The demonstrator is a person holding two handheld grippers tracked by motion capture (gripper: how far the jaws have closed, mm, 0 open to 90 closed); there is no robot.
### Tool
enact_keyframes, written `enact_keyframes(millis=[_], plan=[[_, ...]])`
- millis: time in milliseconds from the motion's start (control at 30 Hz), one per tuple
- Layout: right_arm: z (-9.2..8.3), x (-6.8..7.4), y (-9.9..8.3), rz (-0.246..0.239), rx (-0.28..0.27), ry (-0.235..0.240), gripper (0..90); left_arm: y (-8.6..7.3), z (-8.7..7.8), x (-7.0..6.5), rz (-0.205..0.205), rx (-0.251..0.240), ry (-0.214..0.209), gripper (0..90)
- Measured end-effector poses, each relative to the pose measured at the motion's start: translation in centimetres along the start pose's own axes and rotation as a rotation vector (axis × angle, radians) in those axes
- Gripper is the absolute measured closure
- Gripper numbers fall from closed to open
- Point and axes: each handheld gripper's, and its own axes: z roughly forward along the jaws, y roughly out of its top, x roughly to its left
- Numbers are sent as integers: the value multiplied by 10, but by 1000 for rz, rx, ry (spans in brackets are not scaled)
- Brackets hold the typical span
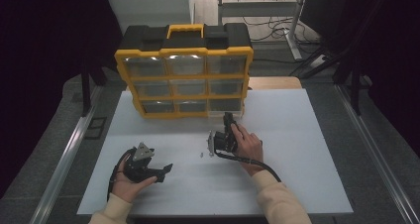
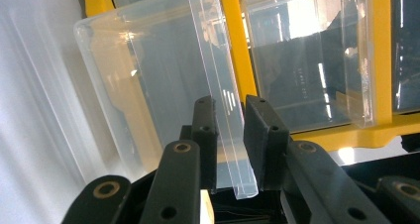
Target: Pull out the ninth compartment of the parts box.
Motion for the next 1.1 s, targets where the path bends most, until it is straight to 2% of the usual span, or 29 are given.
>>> enact_keyframes(millis=[67, 100, 167, 367, 400, 433, 500, 533, 667, 700, 733, 800, 833, 867, 1100], plan=[[-2, 1, 1, 8, 3, -1, 758, 0, 0, 0, 1, 1, -1, 119], [-2, 1, 1, 9, 0, 21, 758, 0, 0, 0, 1, 0, -2, 119], [-4, 1, 1, 2, 3, -3, 757, 0, 0, -1, 2, 1, -2, 119], [-9, 1, 1, 2, -1, 0, 757, 0, 0, -1, 2, -1, -3, 119], [-9, -1, 0, 5, -6, 54, 758, 0, 0, -1, 2, -1, -3, 119], [-7, 1, -1, 18, -38, 58, 757, 0, 0, -1, 3, -1, -2, 119], [-10, 0, -1, 17, -38, 57, 757, 0, -1, -1, 3, -1, -3, 119], [-13, 2, 0, 5, -6, -1, 757, 0, 0, -1, 3, -1, -3, 119], [-19, 1, 1, 1, 1, 6, 756, 0, 0, -1, 4, 0, -3, 119], [-19, 0, 1, 6, -6, 38, 756, 0, 0, -1, 4, 0, -3, 119], [-17, 0, -1, 20, -42, 60, 756, 0, 0, -1, 4, 0, -3, 119], [-19, 0, -1, 23, -35, 62, 756, 0, 0, -2, 5, 1, -2, 119], [-23, 0, 1, 6, 12, 17, 756, 0, 0, -2, 6, 1, -2, 119], [-23, 1, 0, 10, 1, 5, 756, 0, 0, -2, 6, 1, -2, 119], [-25, 2, -2, 16, 5, 15, 752, 0, 0, -2, 6, 1, -1, 119]])
